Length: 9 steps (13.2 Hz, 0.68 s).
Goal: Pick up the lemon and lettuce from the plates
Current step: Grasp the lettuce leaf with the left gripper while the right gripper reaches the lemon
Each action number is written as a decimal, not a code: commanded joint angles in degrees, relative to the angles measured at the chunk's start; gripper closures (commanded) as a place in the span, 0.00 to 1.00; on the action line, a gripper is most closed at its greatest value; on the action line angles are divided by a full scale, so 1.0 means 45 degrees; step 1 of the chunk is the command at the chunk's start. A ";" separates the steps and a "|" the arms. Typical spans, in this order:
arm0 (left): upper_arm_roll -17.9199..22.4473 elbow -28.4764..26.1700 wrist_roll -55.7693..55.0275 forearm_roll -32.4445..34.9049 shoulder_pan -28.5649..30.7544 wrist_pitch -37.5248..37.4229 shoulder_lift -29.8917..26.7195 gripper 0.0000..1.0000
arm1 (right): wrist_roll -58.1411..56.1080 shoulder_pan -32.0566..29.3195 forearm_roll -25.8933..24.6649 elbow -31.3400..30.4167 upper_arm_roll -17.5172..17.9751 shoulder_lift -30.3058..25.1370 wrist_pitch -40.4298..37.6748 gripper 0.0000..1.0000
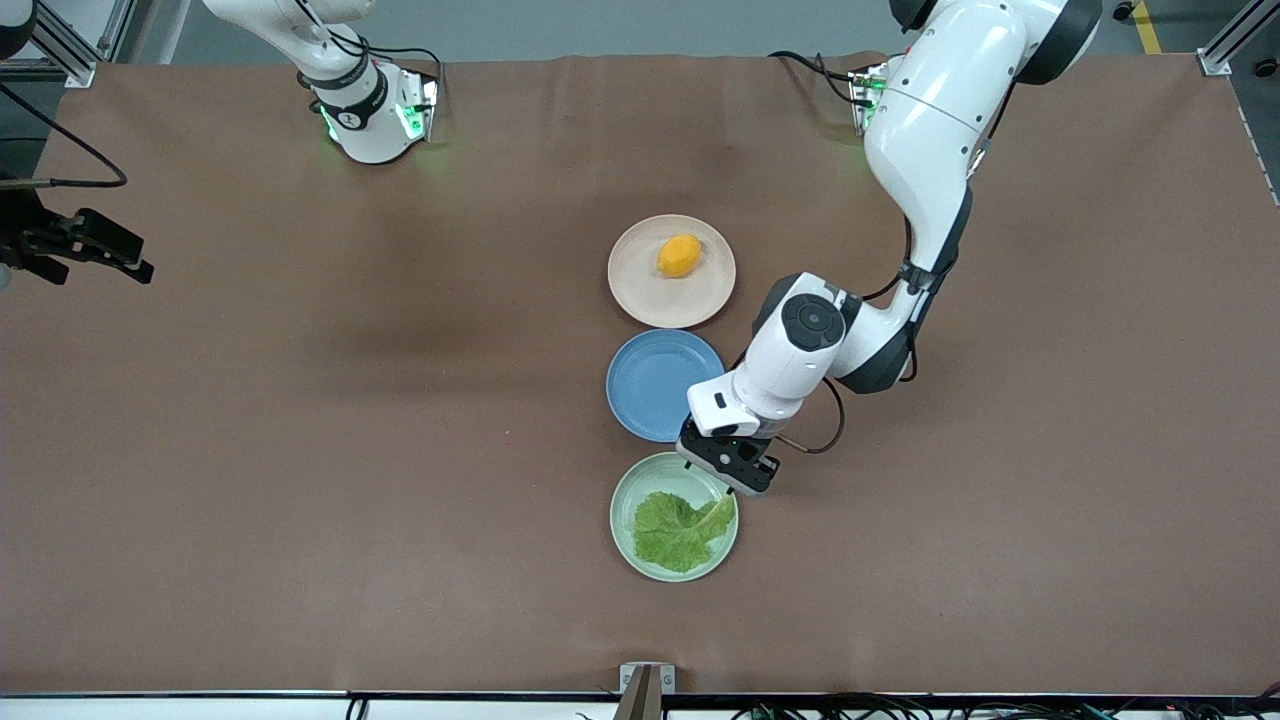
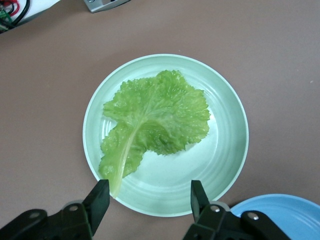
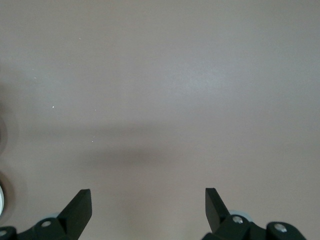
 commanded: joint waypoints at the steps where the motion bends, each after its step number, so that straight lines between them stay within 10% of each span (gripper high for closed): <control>1: 0.0058 0.0298 0.0131 0.0766 -0.0280 0.0085 0.0200 0.32 | -0.0081 -0.0060 -0.0011 0.0192 -0.0005 0.0161 0.0157 0.00; 9: 0.0233 0.0978 0.1691 0.1587 -0.0145 0.1979 0.1565 0.35 | 0.0618 -0.0217 0.0301 0.0467 0.0034 0.2056 0.0158 0.00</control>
